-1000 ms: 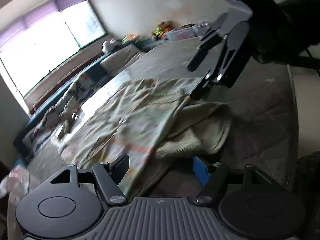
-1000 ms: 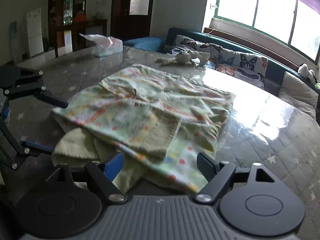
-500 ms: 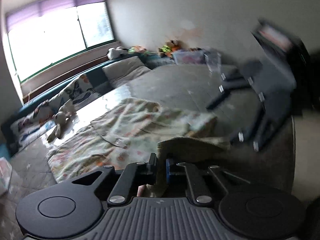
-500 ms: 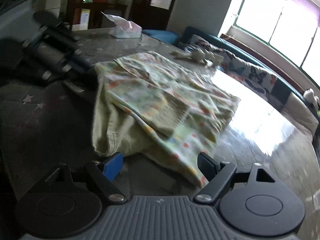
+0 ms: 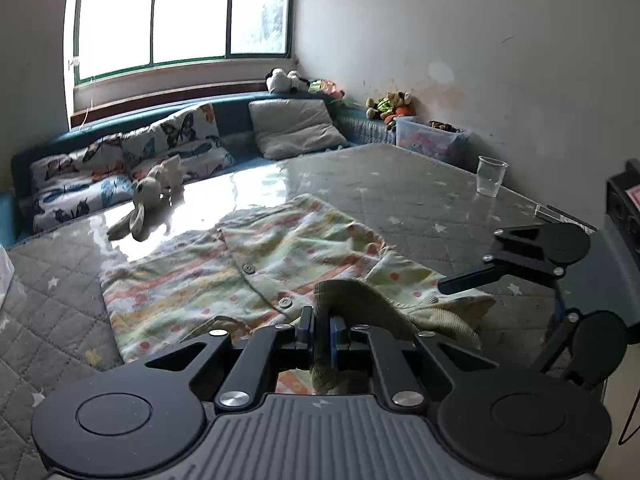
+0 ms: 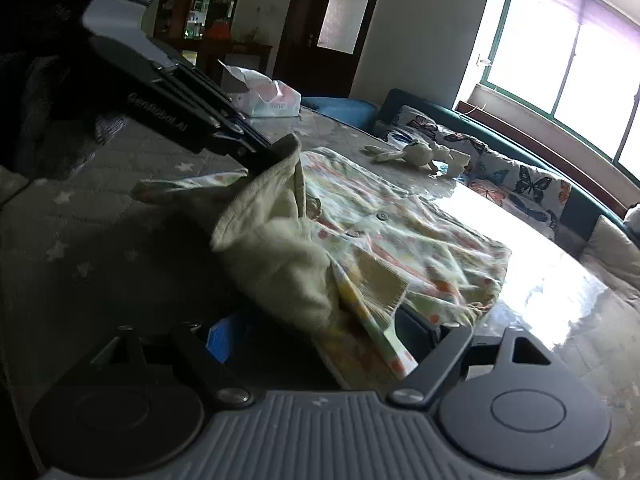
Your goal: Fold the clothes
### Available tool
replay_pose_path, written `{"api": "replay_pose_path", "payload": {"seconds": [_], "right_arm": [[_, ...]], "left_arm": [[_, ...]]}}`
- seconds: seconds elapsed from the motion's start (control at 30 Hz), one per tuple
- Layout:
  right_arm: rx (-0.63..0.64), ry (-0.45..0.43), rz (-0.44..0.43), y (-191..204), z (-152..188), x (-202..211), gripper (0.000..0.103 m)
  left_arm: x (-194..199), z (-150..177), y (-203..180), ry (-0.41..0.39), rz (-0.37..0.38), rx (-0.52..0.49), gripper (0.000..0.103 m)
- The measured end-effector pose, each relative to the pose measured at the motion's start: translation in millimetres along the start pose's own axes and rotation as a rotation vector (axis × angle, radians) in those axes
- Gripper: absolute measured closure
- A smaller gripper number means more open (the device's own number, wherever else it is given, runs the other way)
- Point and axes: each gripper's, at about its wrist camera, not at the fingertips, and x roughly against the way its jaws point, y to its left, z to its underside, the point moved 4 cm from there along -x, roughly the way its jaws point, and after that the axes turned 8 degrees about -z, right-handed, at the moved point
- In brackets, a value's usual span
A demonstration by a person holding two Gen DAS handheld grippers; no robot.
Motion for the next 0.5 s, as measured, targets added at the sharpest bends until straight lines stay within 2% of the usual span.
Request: {"api": "replay_pose_path", "payload": {"seconds": [0.17,0.27,0.3,0.33,0.37,0.4,0.47,0.5], "right_arm": [[0.020,-0.009,0.018,-1,-3,-5,0.022],[0.016,-0.020,0.005,-1,-9,-12,0.041],[0.000,-0.014,-0.003,-3,-10,-14,0.052],[-0.015,-0.008,-0.010,-5,-11,-16,0.056],[-0.031,-0.003,-0.018,-7,-13,-18,0.060],[-0.050,-0.006,-0.032,-9,-14,-17,0.065],[-0.087,-0.012,-0.057,-14,-15,-15,0.067],[-0.101,-0.023,-0.062,-15,-16,-12,0.069]], "left_arm": [[3,2,-4,-0.004,0.014,-0.012,0.095],[8,5,-10,-0.010,0.001,-0.044,0.093],[12,8,-11,-0.015,-0.002,-0.054,0.092],[16,12,-12,-0.019,-0.004,-0.063,0.091],[19,15,-13,-0.024,-0.007,-0.073,0.082],[23,19,-14,-0.028,-0.016,-0.087,0.065],[30,30,-16,-0.036,-0.049,-0.129,0.046],[34,36,-17,-0.037,-0.064,-0.152,0.046]]}}
